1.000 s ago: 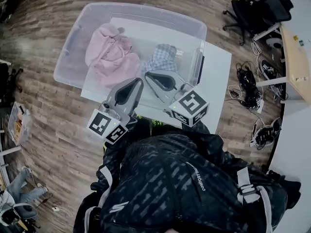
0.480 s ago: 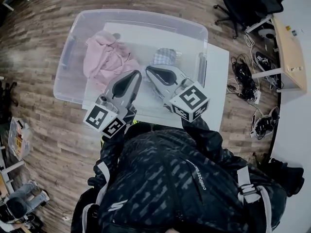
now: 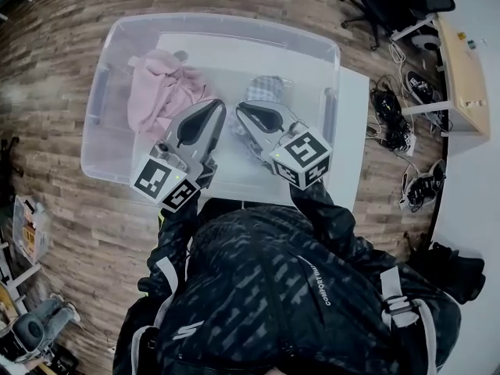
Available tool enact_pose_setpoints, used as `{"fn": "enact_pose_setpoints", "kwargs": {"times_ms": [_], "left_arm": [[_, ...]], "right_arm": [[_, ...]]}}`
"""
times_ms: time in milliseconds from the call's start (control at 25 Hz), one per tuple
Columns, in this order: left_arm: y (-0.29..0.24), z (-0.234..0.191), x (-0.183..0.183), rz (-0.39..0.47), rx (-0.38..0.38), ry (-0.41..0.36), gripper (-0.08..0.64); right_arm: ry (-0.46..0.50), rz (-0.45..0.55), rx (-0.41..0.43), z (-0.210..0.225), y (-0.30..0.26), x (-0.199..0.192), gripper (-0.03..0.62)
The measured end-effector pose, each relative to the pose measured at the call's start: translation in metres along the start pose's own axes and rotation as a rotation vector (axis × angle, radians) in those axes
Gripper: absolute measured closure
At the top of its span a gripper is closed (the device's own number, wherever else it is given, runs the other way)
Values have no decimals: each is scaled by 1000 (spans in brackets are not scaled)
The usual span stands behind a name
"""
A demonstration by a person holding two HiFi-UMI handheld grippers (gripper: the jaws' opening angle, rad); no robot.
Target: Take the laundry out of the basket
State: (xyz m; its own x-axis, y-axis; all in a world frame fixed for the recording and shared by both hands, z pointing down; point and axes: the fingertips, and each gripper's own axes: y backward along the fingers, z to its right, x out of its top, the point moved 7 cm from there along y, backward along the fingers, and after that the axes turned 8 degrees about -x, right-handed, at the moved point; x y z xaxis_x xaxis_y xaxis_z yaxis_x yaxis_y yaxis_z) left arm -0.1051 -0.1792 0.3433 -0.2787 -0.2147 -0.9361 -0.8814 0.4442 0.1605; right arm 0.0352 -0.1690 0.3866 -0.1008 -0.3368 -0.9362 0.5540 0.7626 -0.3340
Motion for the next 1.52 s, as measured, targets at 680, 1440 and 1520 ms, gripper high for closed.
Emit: {"fn": "enact_pose_setpoints", "kwargs": {"times_ms": [680, 1440, 1520], "left_arm": [[-16, -36, -57, -94, 4, 152, 555], [-11, -48, -61, -75, 49, 186, 555], [-10, -49, -60, -71, 52, 185, 555]], "right_arm": [[-80, -334, -158, 57, -45, -82, 417], [-68, -689, -207, 80, -66, -177, 232], [-46, -715, -218, 81, -68, -183, 218]]}}
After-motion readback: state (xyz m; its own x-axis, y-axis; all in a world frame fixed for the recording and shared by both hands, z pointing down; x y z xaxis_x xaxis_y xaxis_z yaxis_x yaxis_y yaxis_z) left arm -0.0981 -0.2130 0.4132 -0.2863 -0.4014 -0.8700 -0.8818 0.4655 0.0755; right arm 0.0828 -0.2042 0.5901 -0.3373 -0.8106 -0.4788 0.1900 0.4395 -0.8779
